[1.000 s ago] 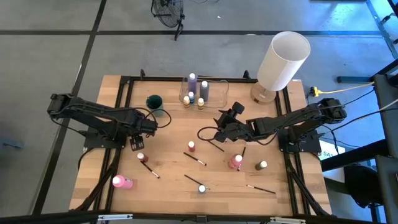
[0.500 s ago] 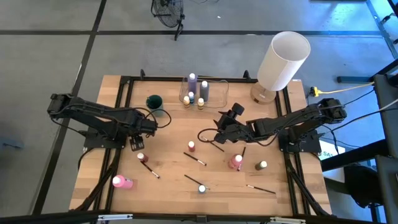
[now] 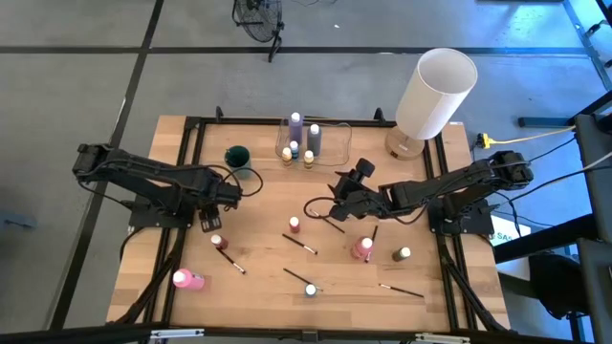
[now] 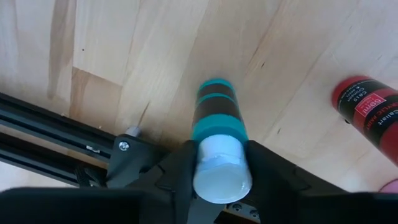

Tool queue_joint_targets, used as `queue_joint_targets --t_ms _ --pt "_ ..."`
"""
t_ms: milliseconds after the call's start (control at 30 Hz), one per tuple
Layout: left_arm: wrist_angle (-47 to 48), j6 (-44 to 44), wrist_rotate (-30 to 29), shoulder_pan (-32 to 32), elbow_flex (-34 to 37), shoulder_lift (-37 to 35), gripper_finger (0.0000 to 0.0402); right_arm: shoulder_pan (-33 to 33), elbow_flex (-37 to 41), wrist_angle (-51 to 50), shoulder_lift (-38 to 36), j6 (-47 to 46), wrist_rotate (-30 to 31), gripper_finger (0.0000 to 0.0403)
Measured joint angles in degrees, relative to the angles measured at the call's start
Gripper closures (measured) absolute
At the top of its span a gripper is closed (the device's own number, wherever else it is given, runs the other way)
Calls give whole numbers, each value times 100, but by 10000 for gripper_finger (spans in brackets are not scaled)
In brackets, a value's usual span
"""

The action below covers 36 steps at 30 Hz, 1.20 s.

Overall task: Pick & Place Paint Supplies
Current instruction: Put the green paint bottle into the transparent bin

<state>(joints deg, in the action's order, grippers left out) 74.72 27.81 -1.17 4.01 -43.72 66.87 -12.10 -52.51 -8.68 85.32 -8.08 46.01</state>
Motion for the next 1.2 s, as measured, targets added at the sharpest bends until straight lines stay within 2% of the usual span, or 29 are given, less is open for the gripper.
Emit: queue_joint_targets --t_ms 267,400,600,833,1000,1067,1200 --pt "9 -114 17 0 0 0 286 0 0 -3 0 0 -17 197" --pt "45 -178 293 0 38 0 286 0 0 -4 0 0 -17 197" --pt "116 -299 374 0 23 8 286 0 0 -3 0 104 -17 197" --pt "651 -77 270 2 -539 15 286 -75 0 102 0 348 -12 197" --pt "870 -57 166 2 -989 11 286 -155 0 412 0 703 215 197" --pt "976 -36 85 2 -1175 11 286 -155 0 539 0 880 99 197" --pt "1171 14 -22 2 -1579 11 286 -157 -2 621 0 892 -505 197"
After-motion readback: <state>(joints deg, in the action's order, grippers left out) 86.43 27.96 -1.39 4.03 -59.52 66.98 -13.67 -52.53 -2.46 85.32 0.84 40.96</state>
